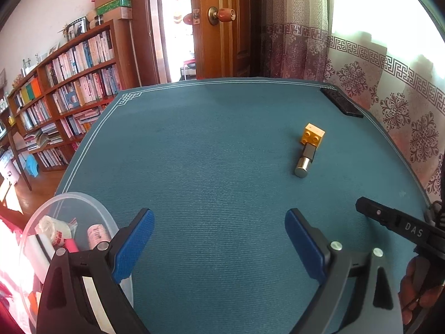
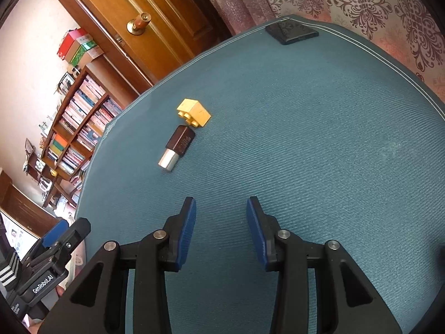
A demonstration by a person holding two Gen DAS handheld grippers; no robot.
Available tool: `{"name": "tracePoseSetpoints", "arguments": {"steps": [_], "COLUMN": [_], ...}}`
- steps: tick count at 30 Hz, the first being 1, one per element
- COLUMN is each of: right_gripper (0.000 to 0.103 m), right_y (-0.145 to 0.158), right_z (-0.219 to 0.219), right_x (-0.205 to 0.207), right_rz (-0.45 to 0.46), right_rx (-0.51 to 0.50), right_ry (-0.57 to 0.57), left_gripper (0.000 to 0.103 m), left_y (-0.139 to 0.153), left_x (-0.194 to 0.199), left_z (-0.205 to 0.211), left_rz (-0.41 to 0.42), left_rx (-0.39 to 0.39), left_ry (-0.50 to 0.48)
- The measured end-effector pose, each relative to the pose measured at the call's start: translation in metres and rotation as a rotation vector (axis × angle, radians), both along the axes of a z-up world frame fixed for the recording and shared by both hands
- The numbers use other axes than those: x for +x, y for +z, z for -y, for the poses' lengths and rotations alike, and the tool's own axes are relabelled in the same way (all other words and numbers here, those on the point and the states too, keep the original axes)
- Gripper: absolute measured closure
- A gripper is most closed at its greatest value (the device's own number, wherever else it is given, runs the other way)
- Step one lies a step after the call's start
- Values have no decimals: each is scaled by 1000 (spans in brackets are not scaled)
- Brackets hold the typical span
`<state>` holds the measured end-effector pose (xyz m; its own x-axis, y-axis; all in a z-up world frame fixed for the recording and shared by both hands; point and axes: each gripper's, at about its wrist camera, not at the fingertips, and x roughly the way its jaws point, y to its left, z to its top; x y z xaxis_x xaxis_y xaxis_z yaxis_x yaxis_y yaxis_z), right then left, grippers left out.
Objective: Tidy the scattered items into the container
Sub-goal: 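Move both grippers back over the brown bottle and yellow brick on the table, then grasp the dark brown cosmetic bottle with the left gripper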
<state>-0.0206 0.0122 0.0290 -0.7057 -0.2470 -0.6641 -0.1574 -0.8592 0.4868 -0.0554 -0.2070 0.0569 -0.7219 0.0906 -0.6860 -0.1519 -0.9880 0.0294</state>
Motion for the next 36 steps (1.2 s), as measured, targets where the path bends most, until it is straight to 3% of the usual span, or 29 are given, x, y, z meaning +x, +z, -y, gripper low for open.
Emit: {"name": "tracePoseSetpoints", "arguments": {"steps": [15,36], "right_gripper": [61,57], "right_y": [-1,-1], "right_z": [-3,1], "right_x": [-2,1], "right_rz": [-34,-57], "right_rx": [79,97], "right_ry": [-32,-34], "left_gripper": [6,6], "left_y": [-20,-35], "left_x": [-52,-98], "left_z": [-62,-94], "left_rz": [52,104], "left_rx": [10,-1], "left_ry": [-99,-142]}}
